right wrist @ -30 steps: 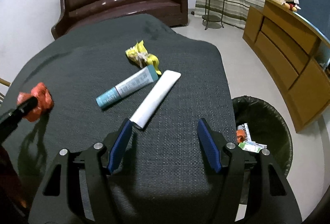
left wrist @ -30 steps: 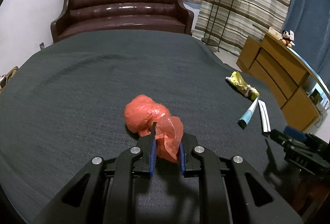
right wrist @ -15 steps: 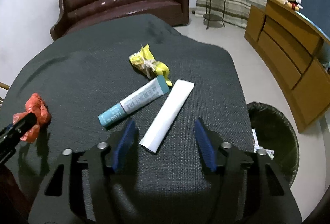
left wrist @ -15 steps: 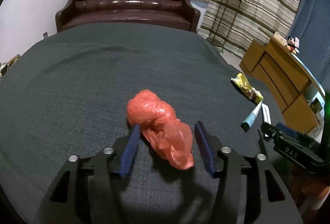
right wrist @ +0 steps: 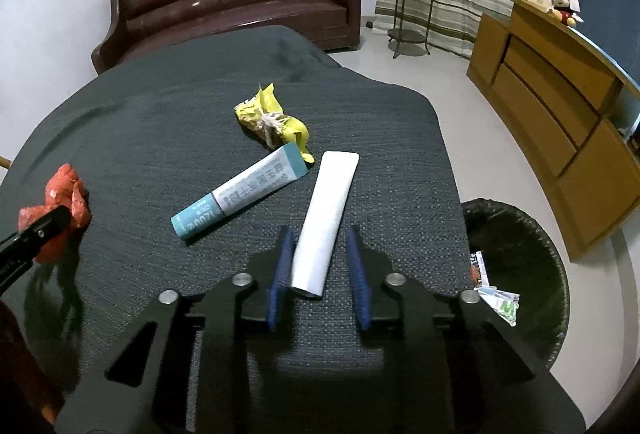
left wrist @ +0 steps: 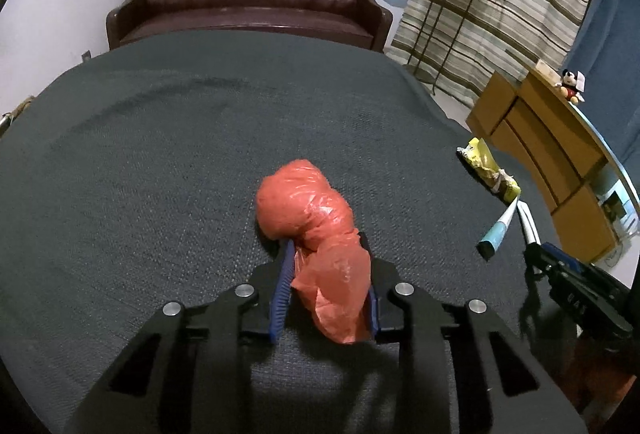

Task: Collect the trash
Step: 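Close the right tool on the plain white tube, then carry the red bag with the left tool while the right tool carries the tube to the bin, opening both, then move both open tools back over the toothpaste tube and yellow wrapper, then close the left tool on the blue-white toothpaste tube and lift it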

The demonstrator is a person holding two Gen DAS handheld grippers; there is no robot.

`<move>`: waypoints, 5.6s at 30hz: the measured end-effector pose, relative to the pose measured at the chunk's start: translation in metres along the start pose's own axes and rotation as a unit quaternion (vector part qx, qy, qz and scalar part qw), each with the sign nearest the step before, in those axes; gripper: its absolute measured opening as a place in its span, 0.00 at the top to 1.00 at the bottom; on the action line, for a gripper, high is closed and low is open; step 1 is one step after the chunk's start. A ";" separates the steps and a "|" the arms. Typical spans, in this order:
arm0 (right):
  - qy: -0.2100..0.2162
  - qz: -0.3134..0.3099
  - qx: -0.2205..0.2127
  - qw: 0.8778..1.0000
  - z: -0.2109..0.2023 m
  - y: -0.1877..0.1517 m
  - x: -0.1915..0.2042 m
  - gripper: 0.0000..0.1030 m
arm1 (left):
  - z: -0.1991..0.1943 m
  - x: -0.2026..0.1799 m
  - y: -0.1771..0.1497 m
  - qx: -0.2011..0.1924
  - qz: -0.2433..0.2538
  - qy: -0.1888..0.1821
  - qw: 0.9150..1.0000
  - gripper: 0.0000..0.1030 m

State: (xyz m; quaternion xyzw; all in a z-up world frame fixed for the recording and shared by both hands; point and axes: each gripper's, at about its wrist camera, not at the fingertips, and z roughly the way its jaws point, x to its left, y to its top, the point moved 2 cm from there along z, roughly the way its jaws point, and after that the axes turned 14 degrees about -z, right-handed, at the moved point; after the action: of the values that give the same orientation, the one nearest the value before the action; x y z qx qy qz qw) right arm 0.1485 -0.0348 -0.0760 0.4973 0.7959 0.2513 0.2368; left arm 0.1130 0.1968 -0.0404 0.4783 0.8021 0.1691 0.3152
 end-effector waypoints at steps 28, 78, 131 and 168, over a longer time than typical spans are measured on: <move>0.011 0.015 -0.034 0.999 -0.027 -0.016 -0.013 0.85 | -0.025 -0.022 -0.018 -0.012 0.041 -0.033 0.999 0.76; -0.077 0.104 -0.042 0.991 -0.060 -0.092 -0.170 0.85 | 0.014 -0.239 -0.114 0.001 0.237 -0.104 0.966 0.76; -0.014 0.092 -0.044 0.995 -0.043 -0.069 -0.128 0.51 | 0.012 -0.171 -0.065 -0.042 0.198 -0.013 0.979 0.43; 0.019 0.075 -0.019 0.997 -0.007 -0.040 -0.098 0.50 | 0.049 -0.148 -0.043 0.021 0.231 -0.020 0.972 0.82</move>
State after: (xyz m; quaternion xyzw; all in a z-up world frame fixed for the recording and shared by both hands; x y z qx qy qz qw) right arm 0.1560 -0.1406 -0.0836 0.5459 0.7559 0.2933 0.2114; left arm 0.1677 0.0448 -0.0505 0.6607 0.6667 0.2110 0.2729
